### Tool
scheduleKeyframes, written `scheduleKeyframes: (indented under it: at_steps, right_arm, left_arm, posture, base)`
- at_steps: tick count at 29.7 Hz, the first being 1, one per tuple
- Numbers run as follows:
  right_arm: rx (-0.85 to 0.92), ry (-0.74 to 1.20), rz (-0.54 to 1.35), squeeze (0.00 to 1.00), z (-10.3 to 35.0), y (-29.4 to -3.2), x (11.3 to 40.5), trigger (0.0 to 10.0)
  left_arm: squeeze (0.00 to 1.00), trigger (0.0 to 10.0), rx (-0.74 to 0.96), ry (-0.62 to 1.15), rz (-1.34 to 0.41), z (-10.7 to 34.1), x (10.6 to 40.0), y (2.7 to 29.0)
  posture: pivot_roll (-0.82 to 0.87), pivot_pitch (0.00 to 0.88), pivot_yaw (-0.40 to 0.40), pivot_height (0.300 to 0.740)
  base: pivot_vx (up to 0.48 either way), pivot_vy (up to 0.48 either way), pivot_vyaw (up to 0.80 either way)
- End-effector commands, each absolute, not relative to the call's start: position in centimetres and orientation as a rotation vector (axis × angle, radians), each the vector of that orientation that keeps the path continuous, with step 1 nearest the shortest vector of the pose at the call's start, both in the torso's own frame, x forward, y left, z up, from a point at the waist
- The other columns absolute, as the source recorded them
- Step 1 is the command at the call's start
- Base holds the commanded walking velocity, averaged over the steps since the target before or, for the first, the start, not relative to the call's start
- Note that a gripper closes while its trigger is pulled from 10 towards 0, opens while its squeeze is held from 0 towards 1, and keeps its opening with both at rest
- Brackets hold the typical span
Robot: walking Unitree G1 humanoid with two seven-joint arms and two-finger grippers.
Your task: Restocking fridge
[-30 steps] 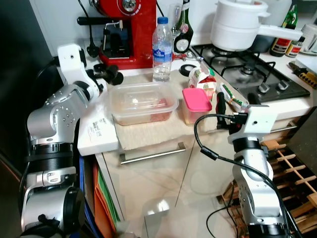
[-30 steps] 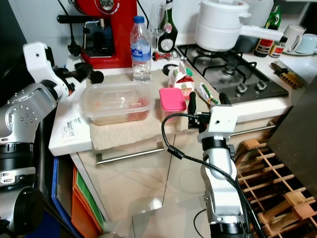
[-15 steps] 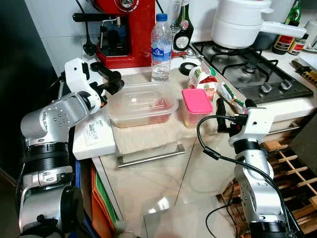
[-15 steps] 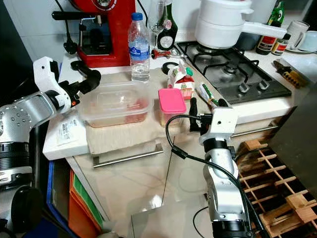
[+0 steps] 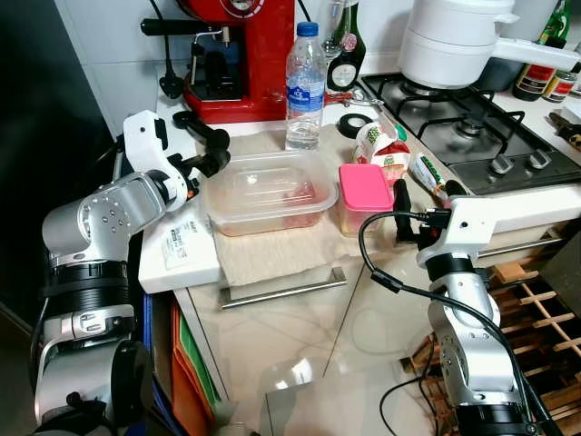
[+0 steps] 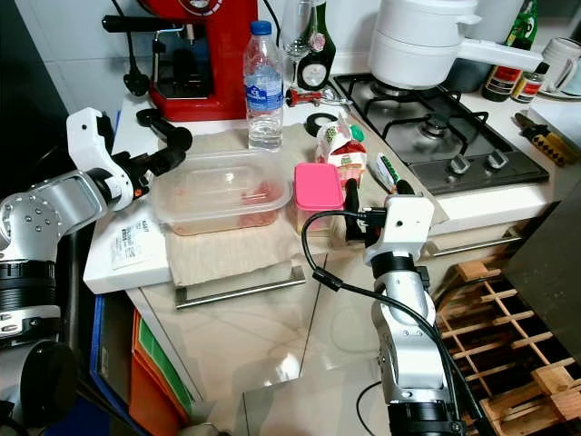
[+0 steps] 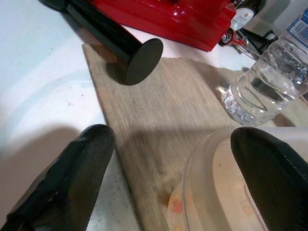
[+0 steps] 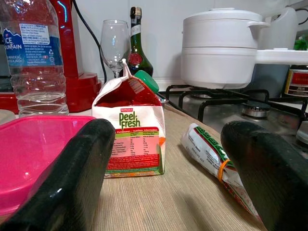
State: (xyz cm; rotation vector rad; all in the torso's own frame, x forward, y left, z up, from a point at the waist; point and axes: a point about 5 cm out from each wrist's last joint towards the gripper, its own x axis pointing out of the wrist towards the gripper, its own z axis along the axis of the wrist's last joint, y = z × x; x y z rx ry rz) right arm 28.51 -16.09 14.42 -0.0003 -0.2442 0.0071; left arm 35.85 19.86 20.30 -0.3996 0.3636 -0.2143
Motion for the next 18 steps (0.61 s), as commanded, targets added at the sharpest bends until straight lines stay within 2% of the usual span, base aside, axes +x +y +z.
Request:
scheduleKeyframes:
  at_steps: [1, 2, 10, 12, 13, 14, 15, 18]
  right_arm:
    - [0.008, -0.233, 0.007, 0.00, 14.3, -16.1, 28.7, 10.0]
    - [0.009, -0.231, 0.009, 0.00, 14.2, -16.0, 28.7, 10.0]
    - [0.011, -0.225, 0.011, 0.00, 14.1, -15.9, 28.6, 10.0]
    - [0.012, -0.223, 0.011, 0.00, 14.1, -15.9, 28.6, 10.0]
    - [0.012, -0.223, 0.012, 0.00, 14.1, -15.8, 28.6, 10.0]
    - [0.012, -0.223, 0.012, 0.00, 14.1, -15.8, 28.6, 10.0]
    - [0.012, -0.222, 0.012, 0.00, 14.1, -15.8, 28.6, 10.0]
    - [0.012, -0.220, 0.012, 0.00, 14.0, -15.8, 28.6, 10.0]
  left_arm:
    - [0.00, 2.6, -0.377, 0.416, -0.229, 19.5, 35.9, 19.4]
    - [0.00, 0.0, -0.369, 0.418, -0.248, 19.5, 35.8, 19.3]
    - [0.00, 0.0, -0.383, 0.407, -0.259, 19.6, 36.0, 19.2]
    - [0.00, 0.0, -0.322, 0.324, -0.238, 20.6, 36.4, 19.7]
    - [0.00, 1.2, -0.318, 0.311, -0.250, 20.8, 36.4, 19.7]
    - [0.00, 1.2, -0.318, 0.311, -0.250, 20.8, 36.4, 19.7]
    - [0.00, 0.0, -0.275, 0.291, -0.262, 21.1, 36.4, 19.7]
    - [0.00, 0.0, -0.262, 0.274, -0.275, 21.2, 36.3, 19.5]
  posture:
    - [0.10, 0.000, 0.003, 0.740]
    - [0.10, 0.000, 0.003, 0.740]
    - [0.10, 0.003, 0.005, 0.740]
    - [0.10, 0.006, 0.005, 0.740]
    - [0.10, 0.008, 0.006, 0.740]
    - [0.10, 0.008, 0.006, 0.740]
    - [0.10, 0.008, 0.006, 0.740]
    - [0.11, 0.008, 0.006, 0.740]
  base:
    - [0.000, 0.000, 0.00]
    - [0.000, 0.000, 0.00]
    - [0.000, 0.000, 0.00]
    - [0.000, 0.000, 0.00]
    - [0.000, 0.000, 0.00]
    - [0.000, 0.000, 0.00]
    - [0.000, 0.000, 0.00]
    - [0.000, 0.000, 0.00]
